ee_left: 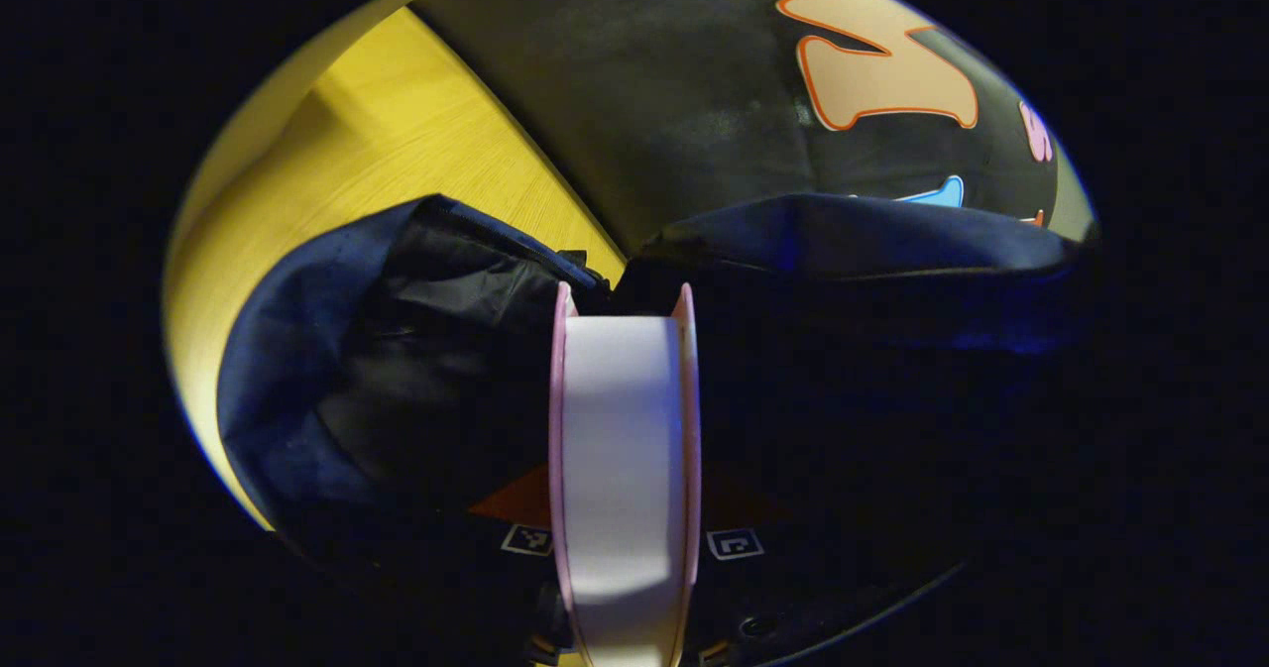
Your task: Open the schoolbag, grab two books from the bookshelf and put them into the schoolbag.
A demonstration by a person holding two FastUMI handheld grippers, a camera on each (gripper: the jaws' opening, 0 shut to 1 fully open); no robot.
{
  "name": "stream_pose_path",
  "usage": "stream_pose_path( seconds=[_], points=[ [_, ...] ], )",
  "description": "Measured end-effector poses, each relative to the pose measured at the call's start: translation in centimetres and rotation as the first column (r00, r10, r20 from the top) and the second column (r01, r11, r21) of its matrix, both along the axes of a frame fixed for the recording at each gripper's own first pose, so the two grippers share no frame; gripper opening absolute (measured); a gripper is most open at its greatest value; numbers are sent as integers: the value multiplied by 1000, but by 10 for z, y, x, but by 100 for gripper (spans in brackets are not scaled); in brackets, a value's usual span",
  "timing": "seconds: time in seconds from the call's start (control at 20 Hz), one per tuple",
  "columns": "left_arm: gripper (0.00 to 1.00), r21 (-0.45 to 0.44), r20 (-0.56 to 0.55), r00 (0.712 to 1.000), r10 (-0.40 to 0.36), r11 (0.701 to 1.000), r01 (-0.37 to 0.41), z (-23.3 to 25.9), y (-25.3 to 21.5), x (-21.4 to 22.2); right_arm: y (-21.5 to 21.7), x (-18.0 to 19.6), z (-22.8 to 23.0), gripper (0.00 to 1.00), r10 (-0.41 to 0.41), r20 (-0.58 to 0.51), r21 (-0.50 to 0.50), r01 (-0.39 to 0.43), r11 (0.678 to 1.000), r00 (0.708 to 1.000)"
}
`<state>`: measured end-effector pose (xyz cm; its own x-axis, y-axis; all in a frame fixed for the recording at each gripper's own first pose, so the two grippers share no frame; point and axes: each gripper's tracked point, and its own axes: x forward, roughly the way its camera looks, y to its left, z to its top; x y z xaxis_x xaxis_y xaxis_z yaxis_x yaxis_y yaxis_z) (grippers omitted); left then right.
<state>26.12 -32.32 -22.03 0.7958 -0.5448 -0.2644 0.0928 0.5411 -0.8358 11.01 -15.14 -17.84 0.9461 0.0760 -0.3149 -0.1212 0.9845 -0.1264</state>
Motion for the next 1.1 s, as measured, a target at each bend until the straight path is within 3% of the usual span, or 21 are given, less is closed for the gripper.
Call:
stream_pose_path(
  seconds=[0.25,0.4,0.55,0.65,0.8,0.85,0.9,1.1],
  points=[
    [41,-12,-33,999,-17,1000,16,-26,-18,13,8,2,-7,3,12,-15,14,-12,1000,1000],
    [62,139,-95,994,45,990,-32,-52,0,13,5,7,-7,3,-1,-15,37,1,999,1000],
    [84,153,-106,993,59,987,-42,-44,7,6,4,7,-8,3,-6,-26,46,7,999,1000],
    [93,213,-111,990,82,975,-57,-40,16,1,4,7,-9,3,-9,-28,45,11,999,1000],
    [96,261,-107,991,81,964,-50,-30,28,-11,1,8,-8,3,-21,-34,59,23,998,999],
    [91,263,-109,991,73,964,-42,-23,31,-18,1,8,-8,3,-25,-36,64,27,998,999],
    [96,269,-106,993,59,963,-29,-17,35,-28,0,6,-8,3,-28,-40,66,31,997,999],
    [96,291,-59,998,7,957,10,26,43,-69,-2,5,-7,3,-39,-51,51,41,998,998]
  ],
)
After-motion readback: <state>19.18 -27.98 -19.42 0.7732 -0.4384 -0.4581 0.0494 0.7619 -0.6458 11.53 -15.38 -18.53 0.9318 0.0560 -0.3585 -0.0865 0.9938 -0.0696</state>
